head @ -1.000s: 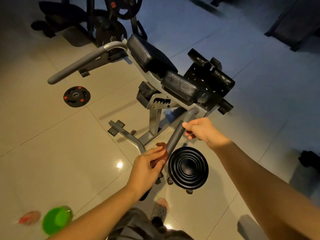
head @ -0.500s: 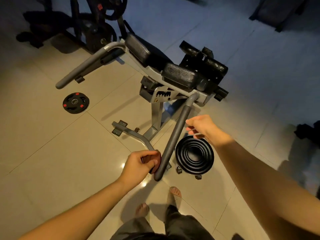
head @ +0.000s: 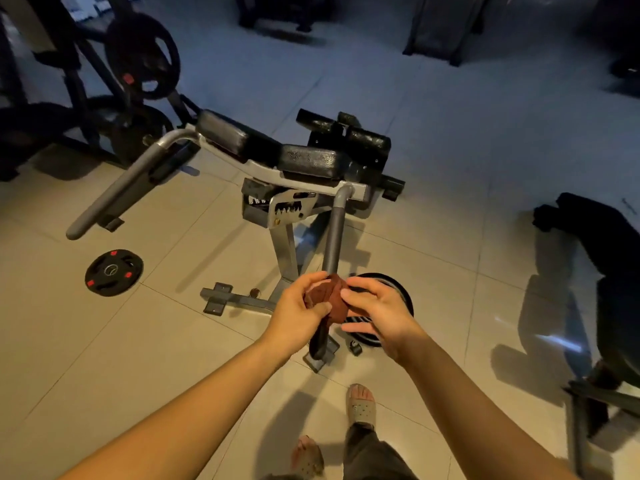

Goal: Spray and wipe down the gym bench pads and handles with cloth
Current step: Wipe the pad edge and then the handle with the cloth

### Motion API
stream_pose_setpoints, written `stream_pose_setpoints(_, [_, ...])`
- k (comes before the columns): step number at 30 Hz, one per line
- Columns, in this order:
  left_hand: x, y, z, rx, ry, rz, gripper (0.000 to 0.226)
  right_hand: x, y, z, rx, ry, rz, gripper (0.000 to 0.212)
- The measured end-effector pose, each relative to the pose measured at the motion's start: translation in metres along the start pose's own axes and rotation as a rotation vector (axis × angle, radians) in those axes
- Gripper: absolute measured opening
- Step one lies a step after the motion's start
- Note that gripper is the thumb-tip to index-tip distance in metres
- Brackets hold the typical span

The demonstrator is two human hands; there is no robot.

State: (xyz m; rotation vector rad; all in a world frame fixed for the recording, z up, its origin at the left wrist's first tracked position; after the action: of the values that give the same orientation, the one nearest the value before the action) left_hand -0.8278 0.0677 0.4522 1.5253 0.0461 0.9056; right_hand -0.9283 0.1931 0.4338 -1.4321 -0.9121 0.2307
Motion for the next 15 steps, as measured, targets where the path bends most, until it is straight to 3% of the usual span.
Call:
stream_pose_setpoints(4, [-0.002,-0.006,0.012,-0.342,0.182,-0.132,0.036,0.0,0.007,-0.004,0.029,0.028,0.048,0.021])
stream_pose_setpoints(7, [0.003,-0.003,0.015,-0.542,0.293,-0.245,0.024,-0.006,0.017,-0.009,0.111,0.113,0.13,0.039])
stream_pose_setpoints(9, [0.003,-0.006,0.006,-0.536,0.217,-0.262,0.019,-0.007,0.02,-0.014,0.216,0.136,0.237,0.044])
stream_pose_setpoints(11, [0.001,-0.017,0.0,-0.461,0.112,-0.199,0.026,-0.007,0.022,-0.016,0.259,0.112,0.322,0.029])
stream_pose_setpoints(15, [0.005,-0.045,0.02,-0.15,0.048,-0.015,0.037,0.0,0.037,-0.017,0.207,0.04,0.34,0.032])
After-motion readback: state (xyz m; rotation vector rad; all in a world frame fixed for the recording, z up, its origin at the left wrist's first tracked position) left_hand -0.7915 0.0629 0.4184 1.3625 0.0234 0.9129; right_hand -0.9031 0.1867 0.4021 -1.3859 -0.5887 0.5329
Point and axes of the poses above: each hand's wrist, its own x-axis away from the middle knuckle, its own z-axis out of the back of the hand, y = z × x, the point moved 8 cm from there along -x, towards the middle knuckle, and after that the axes turned 11 degrees about z, right-handed, at the moved point
